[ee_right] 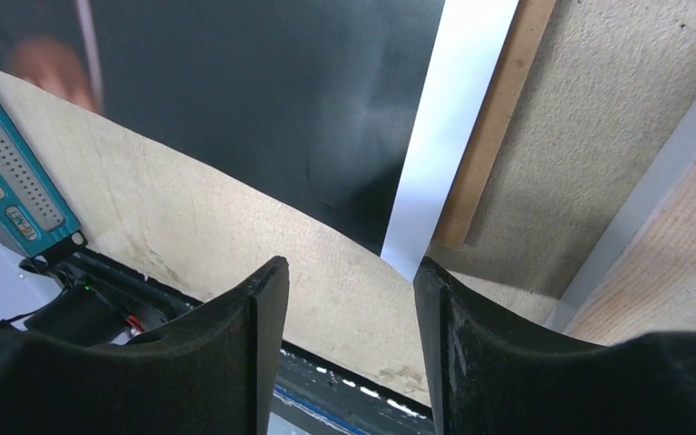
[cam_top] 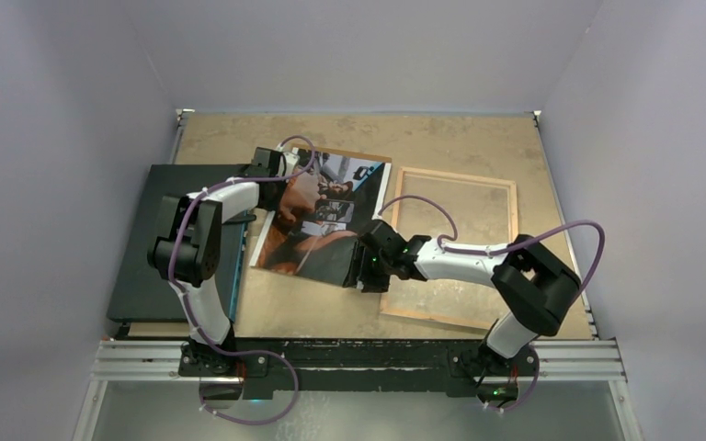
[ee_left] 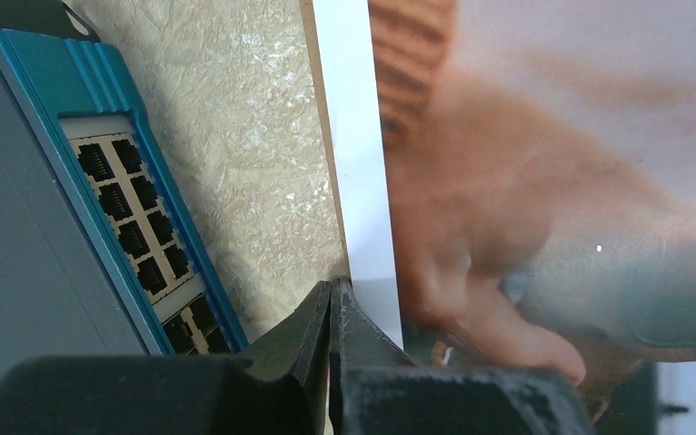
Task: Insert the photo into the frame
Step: Pick up the photo at the center of the board.
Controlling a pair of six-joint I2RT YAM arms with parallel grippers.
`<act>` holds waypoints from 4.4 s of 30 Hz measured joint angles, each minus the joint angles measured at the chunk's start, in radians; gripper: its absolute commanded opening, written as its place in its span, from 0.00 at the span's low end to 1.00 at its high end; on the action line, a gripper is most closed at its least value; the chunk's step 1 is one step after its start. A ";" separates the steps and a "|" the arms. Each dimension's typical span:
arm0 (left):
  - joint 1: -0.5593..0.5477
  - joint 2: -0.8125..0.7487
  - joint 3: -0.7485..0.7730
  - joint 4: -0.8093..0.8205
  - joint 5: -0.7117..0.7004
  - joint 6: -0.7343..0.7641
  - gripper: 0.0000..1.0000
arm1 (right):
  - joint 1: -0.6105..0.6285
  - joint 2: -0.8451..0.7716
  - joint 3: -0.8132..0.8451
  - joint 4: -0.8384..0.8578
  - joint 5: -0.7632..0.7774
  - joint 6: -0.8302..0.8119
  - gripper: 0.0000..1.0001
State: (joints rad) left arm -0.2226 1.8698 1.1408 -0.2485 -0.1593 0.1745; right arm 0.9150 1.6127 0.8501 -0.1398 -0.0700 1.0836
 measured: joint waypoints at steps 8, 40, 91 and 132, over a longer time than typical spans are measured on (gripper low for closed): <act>0.000 -0.009 -0.011 0.000 0.002 0.000 0.00 | -0.008 -0.035 -0.026 0.045 0.001 0.028 0.52; 0.007 -0.027 -0.018 -0.033 0.032 0.003 0.08 | -0.043 -0.062 -0.133 0.192 0.061 0.106 0.00; -0.199 -0.705 -0.148 -0.394 0.639 0.492 0.02 | -0.192 -0.258 0.172 0.333 -0.184 0.224 0.00; -0.211 -0.820 -0.110 -0.359 0.588 0.675 0.00 | -0.383 -0.269 0.087 0.283 -0.567 -1.516 0.67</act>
State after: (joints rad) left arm -0.4335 1.0500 1.0306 -0.6079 0.4290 0.8494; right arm 0.5316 1.3434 0.9371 0.1429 -0.6369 -0.4320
